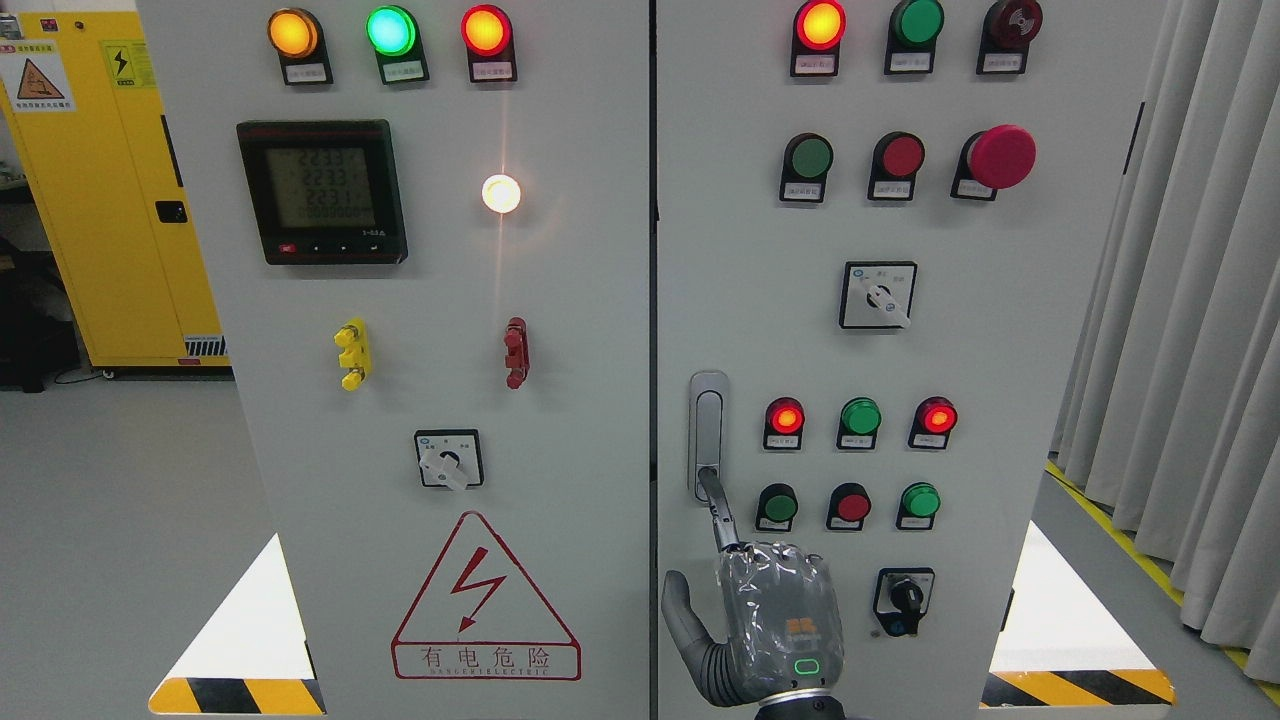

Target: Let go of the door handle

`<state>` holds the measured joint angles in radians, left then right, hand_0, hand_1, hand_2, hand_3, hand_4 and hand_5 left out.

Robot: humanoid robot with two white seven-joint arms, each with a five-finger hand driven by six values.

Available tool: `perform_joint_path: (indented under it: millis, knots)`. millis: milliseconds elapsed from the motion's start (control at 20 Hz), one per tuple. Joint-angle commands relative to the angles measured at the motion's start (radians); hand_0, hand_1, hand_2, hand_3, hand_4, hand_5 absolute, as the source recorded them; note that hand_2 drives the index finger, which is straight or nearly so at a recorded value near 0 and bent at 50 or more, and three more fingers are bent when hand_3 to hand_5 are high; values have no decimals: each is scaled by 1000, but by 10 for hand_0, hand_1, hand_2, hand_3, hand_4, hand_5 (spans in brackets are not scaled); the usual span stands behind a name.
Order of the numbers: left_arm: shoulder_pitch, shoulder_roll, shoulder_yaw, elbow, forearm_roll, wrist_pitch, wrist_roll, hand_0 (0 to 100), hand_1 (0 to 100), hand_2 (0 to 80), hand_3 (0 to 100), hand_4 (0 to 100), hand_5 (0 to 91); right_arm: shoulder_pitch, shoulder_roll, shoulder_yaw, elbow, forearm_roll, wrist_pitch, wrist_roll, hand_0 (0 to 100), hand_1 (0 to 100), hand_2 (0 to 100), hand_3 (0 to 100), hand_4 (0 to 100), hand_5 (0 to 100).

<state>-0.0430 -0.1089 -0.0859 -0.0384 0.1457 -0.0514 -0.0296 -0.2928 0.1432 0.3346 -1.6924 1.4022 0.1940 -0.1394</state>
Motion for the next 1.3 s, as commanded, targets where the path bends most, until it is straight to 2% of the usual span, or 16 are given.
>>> perform_joint_path:
  millis: [0, 1253]
  knots:
    - [0, 0, 0, 0, 0, 1, 0, 120, 556, 0, 0, 0, 0, 4, 1, 0, 2, 0, 2, 4, 652, 403, 28, 1000, 1000, 1000]
    - [0, 0, 0, 0, 0, 1, 0, 120, 556, 0, 0, 0, 0, 12, 3, 1, 13, -3, 19, 7, 668, 411, 53, 1000, 1000, 1000]
